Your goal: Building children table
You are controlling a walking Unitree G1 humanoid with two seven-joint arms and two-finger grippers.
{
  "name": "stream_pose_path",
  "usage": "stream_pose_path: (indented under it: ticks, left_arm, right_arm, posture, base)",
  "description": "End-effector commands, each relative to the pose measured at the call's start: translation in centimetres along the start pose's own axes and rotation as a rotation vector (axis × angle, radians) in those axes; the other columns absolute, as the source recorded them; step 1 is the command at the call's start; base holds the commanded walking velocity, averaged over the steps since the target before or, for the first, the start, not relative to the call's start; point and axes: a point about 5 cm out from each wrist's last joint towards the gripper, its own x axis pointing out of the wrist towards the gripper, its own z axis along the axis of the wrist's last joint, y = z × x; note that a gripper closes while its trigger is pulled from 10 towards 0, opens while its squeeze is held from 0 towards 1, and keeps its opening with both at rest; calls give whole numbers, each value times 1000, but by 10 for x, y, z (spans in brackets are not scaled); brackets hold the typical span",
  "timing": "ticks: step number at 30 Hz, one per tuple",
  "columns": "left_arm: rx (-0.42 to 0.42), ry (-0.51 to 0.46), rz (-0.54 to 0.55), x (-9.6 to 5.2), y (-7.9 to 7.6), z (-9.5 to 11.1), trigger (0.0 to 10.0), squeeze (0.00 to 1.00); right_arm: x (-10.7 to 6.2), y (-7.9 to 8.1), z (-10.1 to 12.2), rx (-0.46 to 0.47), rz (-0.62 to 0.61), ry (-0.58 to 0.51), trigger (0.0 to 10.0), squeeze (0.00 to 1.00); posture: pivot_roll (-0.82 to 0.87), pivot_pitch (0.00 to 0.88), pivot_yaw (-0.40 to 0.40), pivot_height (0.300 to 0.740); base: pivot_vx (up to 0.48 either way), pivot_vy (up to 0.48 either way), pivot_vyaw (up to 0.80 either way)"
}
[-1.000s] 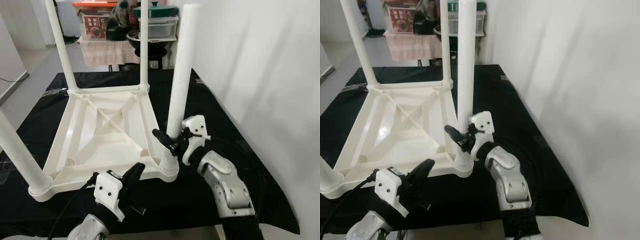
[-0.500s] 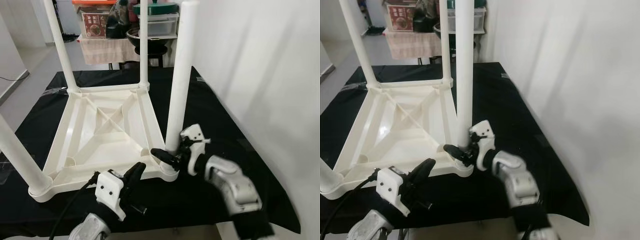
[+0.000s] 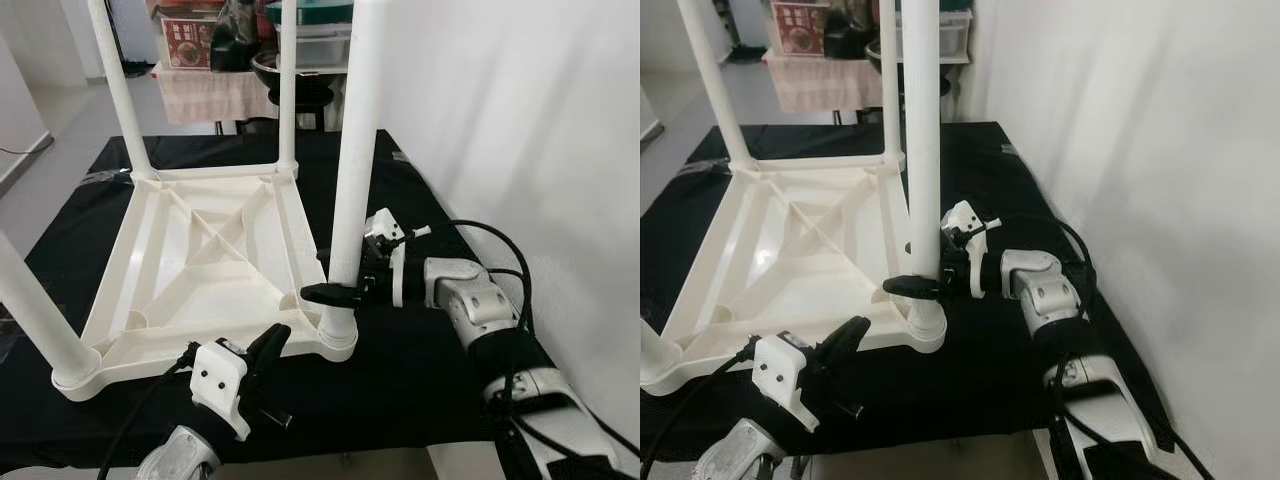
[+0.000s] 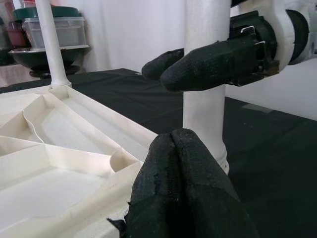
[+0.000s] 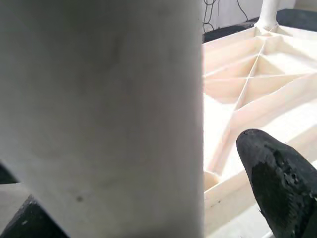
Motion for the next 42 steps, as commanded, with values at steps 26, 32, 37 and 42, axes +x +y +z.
stream_pose_path:
  ticks: [26, 32, 37, 42]
  left_arm:
    - [10, 19, -8, -3, 7, -1, 10000, 0]
    - [29, 20, 18, -5, 8, 0, 10000, 0]
    - [26, 19, 10, -3, 7, 0, 10000, 0]
    - [21, 20, 2, -2, 6, -1, 10000, 0]
  right_arm:
    - [15, 51, -60, 184, -621, 8, 0, 0]
    - [23, 53, -58, 189, -624, 10, 0, 0]
    - [27, 59, -42, 173, -472, -34, 10000, 1000]
    - [23, 51, -26, 86, -277, -100, 10000, 1000]
  posture:
    - [5, 0, -61, 740]
    - [-2, 0, -53, 740]
    - [1, 0, -50, 740]
    - [5, 0, -51, 740]
  base:
    - [0, 0, 0]
    - [0, 0, 0]
    - [0, 0, 0]
    - [0, 0, 0]
